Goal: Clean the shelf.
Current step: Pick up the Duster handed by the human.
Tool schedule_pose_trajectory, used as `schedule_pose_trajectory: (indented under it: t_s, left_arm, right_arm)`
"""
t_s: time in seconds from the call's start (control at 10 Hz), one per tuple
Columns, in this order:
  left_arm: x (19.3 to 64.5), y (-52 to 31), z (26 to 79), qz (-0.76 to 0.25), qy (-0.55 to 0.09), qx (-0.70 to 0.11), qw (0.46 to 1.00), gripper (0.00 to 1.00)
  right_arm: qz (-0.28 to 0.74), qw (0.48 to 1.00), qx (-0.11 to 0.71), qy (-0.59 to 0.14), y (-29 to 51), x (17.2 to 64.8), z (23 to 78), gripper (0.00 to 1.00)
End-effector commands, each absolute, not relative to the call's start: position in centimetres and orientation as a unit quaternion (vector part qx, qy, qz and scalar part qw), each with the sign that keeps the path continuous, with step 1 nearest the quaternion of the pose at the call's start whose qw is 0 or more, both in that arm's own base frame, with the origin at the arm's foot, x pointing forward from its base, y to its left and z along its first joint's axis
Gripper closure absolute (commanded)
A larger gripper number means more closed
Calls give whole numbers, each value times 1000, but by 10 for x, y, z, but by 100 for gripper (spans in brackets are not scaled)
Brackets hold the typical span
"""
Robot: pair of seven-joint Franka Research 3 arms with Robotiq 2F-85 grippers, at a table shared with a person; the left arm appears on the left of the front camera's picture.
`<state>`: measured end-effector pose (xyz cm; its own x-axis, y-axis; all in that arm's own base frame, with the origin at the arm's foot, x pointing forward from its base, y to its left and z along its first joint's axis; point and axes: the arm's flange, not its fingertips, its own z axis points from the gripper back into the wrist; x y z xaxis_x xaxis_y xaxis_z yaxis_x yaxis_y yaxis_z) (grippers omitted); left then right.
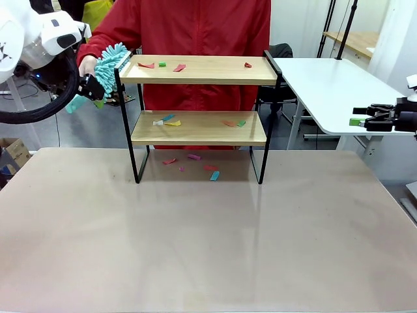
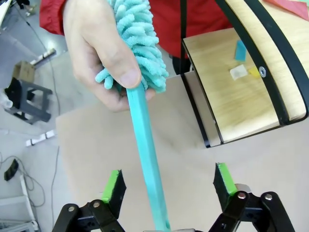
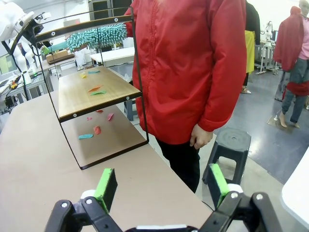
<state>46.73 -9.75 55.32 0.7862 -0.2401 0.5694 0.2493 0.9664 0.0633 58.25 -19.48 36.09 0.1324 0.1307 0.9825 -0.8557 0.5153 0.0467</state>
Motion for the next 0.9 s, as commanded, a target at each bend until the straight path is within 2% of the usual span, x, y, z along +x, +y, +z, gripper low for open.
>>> schedule_pose_trajectory:
  t_s: [0.0, 0.1, 0.3, 0.4, 0.5, 0.6, 0.8]
  left_arm:
    - [469, -95, 560, -109, -296, -9, 949, 59]
    - [470, -94, 562, -110, -299, -9, 948, 100]
    - [469, -93, 562, -109, -299, -7, 948, 100]
    - [470, -93, 563, -111, -299, -4, 948, 86]
    - [470, -93, 564, -111, -297, -4, 948, 96]
    - [470, -93, 564, -109, -296, 0, 949, 100]
    - [470, -93, 563, -103, -292, 4, 951, 100]
  right_arm:
    - [355, 681, 332, -547, -192, 583, 370, 0]
    - [355, 681, 332, -547, -192, 583, 370, 0]
    - [355, 681, 332, -547, -192, 583, 370, 0]
    - [355, 681, 332, -547, -192, 583, 370, 0]
    - [355, 681, 332, -547, -192, 583, 370, 0]
    - [355, 681, 332, -547, -192, 583, 370, 0]
    - [355, 681, 332, -547, -192, 583, 370, 0]
